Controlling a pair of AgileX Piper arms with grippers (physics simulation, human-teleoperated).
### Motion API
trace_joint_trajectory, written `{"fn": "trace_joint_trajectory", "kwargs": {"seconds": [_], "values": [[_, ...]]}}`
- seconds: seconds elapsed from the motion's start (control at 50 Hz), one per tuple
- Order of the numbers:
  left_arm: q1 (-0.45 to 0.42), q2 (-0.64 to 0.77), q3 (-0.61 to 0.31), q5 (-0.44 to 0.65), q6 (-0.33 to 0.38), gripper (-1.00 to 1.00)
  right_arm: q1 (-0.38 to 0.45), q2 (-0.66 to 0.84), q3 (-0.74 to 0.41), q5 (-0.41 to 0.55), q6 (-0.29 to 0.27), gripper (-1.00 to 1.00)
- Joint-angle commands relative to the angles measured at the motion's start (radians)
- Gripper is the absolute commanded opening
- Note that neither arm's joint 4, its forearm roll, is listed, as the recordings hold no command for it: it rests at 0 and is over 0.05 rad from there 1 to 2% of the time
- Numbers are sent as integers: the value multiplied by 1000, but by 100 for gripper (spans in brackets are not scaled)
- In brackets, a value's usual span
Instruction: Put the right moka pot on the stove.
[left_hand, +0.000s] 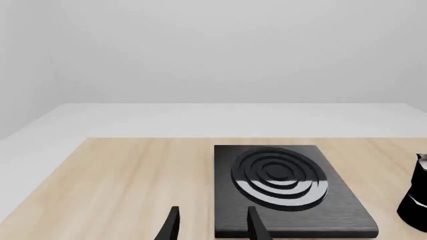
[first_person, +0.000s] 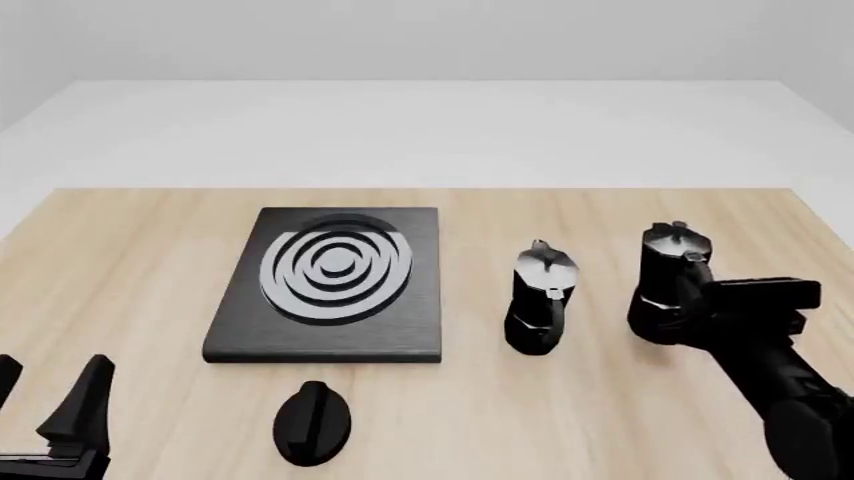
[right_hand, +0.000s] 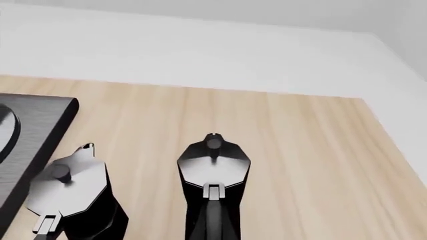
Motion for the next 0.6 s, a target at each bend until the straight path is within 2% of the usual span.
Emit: {"fn": "trace_joint_trajectory", "kwargs": {"seconds": [0.02,0.48,0.6], "values": [[0,0,0,0,0,100,7,-75,-67,73,-20,-100],[0,0,0,0,0,100,77,-217,-283,296,-59,-100],[0,0,0,0,0,100,96,-202,-335,312,-65,-100]]}}
